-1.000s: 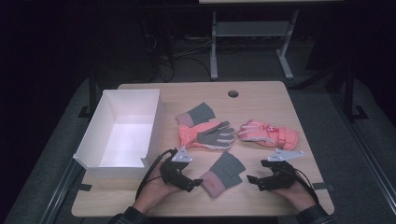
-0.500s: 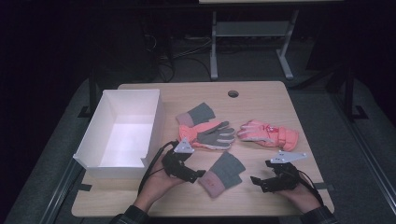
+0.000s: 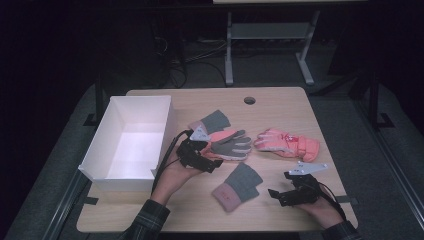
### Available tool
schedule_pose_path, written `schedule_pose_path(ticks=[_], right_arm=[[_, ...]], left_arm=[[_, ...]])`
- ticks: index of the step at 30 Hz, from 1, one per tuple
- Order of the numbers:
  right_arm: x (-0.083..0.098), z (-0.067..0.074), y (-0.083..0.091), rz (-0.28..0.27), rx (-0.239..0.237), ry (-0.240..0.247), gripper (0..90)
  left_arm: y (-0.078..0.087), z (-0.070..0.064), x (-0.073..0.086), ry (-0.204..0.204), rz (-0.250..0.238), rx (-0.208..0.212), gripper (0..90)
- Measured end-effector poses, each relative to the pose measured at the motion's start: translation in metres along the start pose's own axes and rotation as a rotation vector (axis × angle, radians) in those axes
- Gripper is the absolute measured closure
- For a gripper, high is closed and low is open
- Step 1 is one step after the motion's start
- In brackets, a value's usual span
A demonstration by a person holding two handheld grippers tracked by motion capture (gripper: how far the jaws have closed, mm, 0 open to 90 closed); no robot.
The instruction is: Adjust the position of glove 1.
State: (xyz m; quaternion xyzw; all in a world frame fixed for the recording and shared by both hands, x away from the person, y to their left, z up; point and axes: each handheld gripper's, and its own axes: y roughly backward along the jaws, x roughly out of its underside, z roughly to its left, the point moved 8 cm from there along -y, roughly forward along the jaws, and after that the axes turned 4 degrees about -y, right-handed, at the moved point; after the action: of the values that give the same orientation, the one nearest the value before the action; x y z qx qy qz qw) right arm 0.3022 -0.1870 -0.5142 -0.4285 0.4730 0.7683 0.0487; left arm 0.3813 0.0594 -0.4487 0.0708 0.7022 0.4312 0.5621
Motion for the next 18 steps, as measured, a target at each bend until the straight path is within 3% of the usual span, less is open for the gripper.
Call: schedule_pose_path(ticks=[7, 12, 13, 16, 18], right_arm=[[-0.001, 0.000, 0.001, -0.004, 0.007, 0.002, 10.2], [-0.003, -0.001, 0.002, -0.013, 0.010, 0.003, 10.2], [-0.004, -0.002, 0.003, -0.015, 0.010, 0.006, 10.2], [-0.004, -0.001, 0.003, -0.017, 0.007, 0.006, 10.2], [-0.004, -0.001, 0.003, -0.018, 0.004, 0.004, 10.2]], left_arm=[[-0.011, 0.027, -0.020, 0.019, 0.011, -0.035, 14.8], [-0.015, 0.046, -0.031, 0.033, 0.027, -0.063, 21.5], [-0.017, 0.056, -0.037, 0.021, 0.041, -0.083, 22.7], [-0.021, 0.063, -0.042, 0.023, 0.043, -0.097, 26.1], [-0.029, 0.076, -0.047, 0.043, 0.060, -0.112, 27.1]])
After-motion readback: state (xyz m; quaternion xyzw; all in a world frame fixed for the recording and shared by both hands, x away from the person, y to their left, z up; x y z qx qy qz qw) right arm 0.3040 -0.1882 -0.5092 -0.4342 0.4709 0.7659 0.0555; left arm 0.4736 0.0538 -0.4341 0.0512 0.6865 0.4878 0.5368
